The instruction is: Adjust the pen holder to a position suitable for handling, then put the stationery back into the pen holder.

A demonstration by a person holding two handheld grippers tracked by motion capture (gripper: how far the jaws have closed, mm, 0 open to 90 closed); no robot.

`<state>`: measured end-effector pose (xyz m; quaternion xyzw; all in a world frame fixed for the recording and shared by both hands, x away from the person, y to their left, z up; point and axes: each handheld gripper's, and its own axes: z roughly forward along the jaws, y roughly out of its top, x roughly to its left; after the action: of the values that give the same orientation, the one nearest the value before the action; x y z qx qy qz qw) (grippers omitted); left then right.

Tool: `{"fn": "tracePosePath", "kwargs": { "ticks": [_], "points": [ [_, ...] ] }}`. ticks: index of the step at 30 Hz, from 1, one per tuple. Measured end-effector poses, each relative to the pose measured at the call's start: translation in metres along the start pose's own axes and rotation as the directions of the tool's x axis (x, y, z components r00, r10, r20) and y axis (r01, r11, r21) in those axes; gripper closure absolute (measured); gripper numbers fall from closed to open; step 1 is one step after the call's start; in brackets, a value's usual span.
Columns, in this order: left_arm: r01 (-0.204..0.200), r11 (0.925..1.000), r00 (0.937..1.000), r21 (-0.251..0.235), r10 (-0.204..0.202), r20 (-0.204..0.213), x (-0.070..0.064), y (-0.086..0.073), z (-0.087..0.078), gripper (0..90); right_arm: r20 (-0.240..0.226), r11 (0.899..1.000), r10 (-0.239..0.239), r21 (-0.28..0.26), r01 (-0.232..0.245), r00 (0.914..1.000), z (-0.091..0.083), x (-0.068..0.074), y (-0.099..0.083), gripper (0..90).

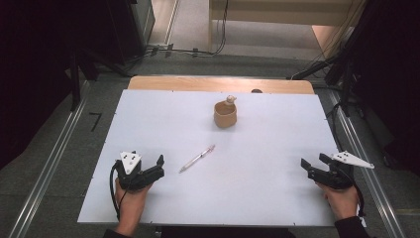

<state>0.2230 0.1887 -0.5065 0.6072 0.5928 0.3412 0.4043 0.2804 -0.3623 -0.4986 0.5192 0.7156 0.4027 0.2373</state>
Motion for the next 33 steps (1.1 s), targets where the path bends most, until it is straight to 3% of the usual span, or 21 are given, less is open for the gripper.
{"fn": "tracePosePath", "kwargs": {
  "ticks": [14, 33],
  "points": [
    [-0.003, 0.9999, 1.0000, 0.013, 0.003, -0.001, -0.0002, -0.0009, 0.0004, 9.4, 0.001, 1.000, -0.001, -0.004, 0.001, 1.0000, -0.0014, -0.0003, 0.0004, 20.5],
    [-0.010, 0.9997, 0.9994, 0.024, 0.009, 0.032, -0.0032, -0.0008, -0.0008, 9.4, 0.016, 1.000, 0.004, -0.012, -0.004, 0.9999, -0.0038, -0.0014, 0.0007, 20.5]
  ]
}}
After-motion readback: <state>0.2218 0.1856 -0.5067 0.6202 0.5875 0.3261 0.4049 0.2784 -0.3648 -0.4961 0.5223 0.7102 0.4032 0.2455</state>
